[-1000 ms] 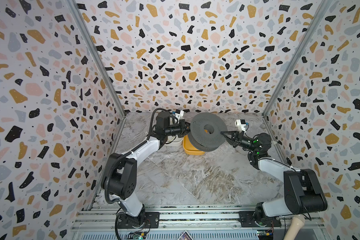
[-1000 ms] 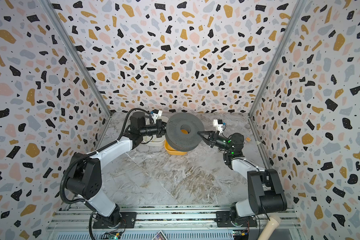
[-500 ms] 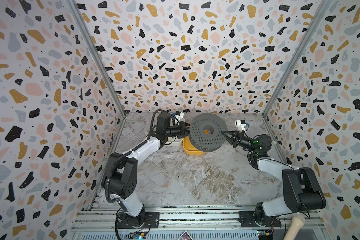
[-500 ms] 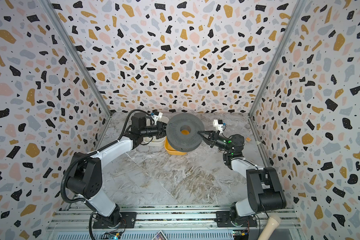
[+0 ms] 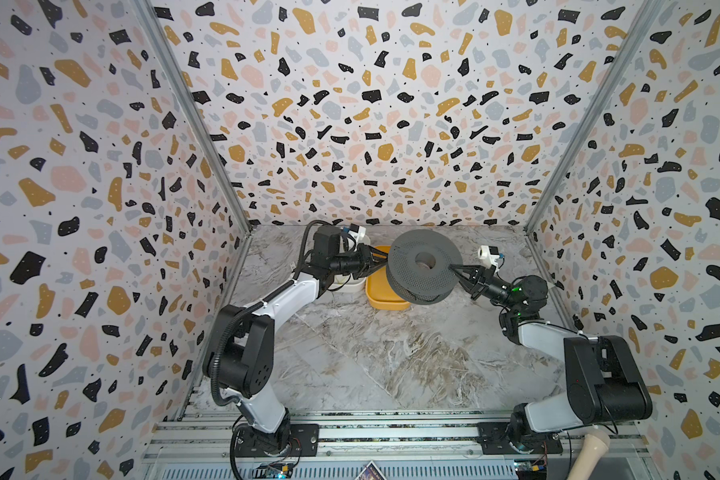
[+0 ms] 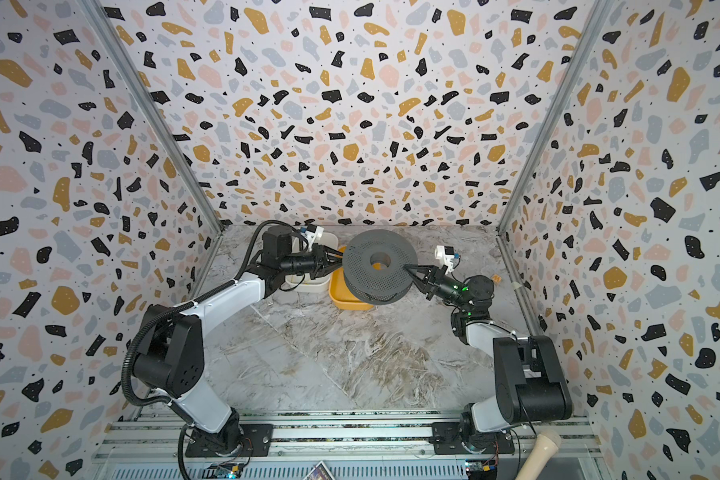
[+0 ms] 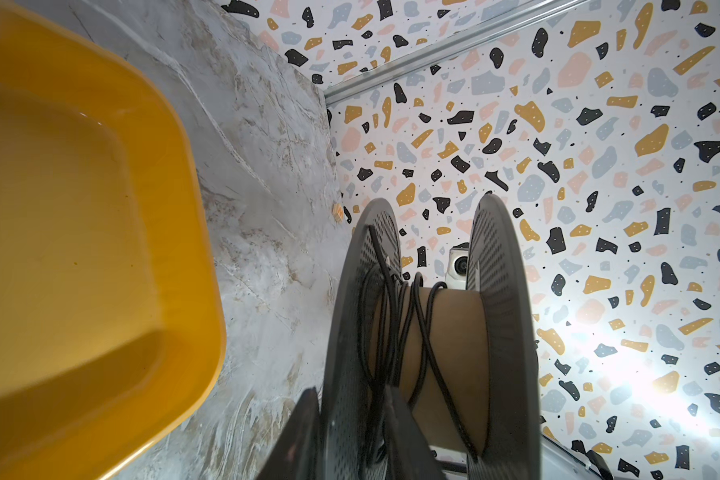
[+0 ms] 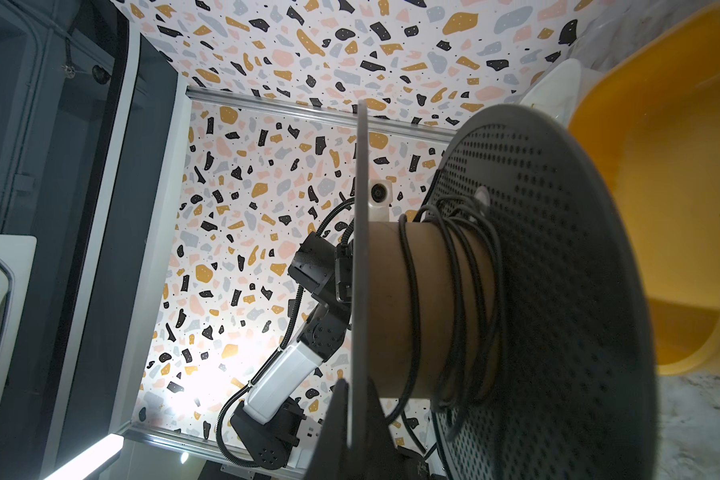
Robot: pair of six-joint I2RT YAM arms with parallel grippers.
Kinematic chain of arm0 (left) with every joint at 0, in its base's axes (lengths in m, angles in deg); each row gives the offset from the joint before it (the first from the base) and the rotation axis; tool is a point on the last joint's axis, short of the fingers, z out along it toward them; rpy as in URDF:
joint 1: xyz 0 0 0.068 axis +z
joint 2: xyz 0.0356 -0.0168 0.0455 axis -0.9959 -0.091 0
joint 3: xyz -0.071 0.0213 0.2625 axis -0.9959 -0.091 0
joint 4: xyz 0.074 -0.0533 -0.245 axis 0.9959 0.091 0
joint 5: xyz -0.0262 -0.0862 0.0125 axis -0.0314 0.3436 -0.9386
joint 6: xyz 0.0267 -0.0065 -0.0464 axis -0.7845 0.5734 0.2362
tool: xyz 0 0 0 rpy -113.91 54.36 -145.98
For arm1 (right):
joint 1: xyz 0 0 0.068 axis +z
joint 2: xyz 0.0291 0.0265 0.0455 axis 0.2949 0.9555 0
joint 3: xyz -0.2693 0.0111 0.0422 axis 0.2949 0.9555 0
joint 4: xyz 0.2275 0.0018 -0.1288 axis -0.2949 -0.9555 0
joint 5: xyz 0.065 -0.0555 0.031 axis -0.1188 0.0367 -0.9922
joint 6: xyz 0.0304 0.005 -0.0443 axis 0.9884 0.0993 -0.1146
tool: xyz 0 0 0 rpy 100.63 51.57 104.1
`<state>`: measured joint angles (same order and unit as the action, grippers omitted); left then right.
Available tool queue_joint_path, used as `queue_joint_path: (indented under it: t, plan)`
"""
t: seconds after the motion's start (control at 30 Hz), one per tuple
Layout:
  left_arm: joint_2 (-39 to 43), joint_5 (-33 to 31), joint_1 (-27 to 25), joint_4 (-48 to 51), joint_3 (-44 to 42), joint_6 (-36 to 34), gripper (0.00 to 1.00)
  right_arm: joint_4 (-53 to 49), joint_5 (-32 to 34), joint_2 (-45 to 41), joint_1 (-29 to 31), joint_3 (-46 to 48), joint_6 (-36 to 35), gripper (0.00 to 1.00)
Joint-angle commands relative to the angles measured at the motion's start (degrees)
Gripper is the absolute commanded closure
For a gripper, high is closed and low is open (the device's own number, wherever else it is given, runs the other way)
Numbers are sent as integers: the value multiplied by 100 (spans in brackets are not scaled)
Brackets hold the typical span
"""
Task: Wrap the cables
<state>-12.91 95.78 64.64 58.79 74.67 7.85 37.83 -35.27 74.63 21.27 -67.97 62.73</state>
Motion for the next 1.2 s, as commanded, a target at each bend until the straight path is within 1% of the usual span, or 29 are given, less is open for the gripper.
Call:
queue_joint_path:
  t: [0.0, 0.1, 0.17, 0.4, 0.47, 0.53, 0.67, 0.7, 0.73, 0.77, 0.83, 0.93, 1.1, 1.17]
  plan:
    - [11, 88, 32, 40, 58, -248, 72, 506, 201, -240, -119, 41, 85, 100]
    - [33, -33, 29, 345, 90, -488, 60, 593, 201, -295, -253, 136, 161, 100]
    - [51, -128, 35, 554, 123, -747, 55, 634, 183, -323, -351, 192, 185, 100]
    - [172, -349, 36, 1134, 224, -1205, 35, 977, 60, -295, -859, 402, 448, 100]
    - [233, -401, 36, 1235, 243, -1292, 31, 989, 31, -282, -1027, 466, 404, 100]
    - [311, -359, 31, 1247, 230, -1328, 30, 945, -20, -257, -1152, 517, 306, 100]
    - [536, -407, 31, 1435, 232, -1545, 19, 1015, -89, -103, -1370, 630, 94, 100]
    - [592, -465, 27, 1561, 258, -1644, 14, 1104, -104, -64, -1440, 655, 86, 100]
    - [663, -568, 24, 1709, 274, -1760, 3, 1177, -114, -22, -1510, 688, 75, 100]
    - [740, -701, 31, 1838, 273, -1866, 0, 1196, -122, 2, -1583, 719, 15, 100]
    - [888, -865, 21, 1935, 206, -1979, 0, 1060, -172, 44, -1696, 769, -151, 100]
    - [1026, -856, 29, 1948, 66, -2021, 0, 852, -186, 91, -1808, 868, -532, 100]
    - [1258, -1069, 26, 2222, -41, -2312, 0, 398, -194, 197, -1853, 897, -1260, 100]
    - [1348, -1071, 26, 2096, -185, -2245, 0, -87, -190, 241, -1853, 849, -1622, 100]
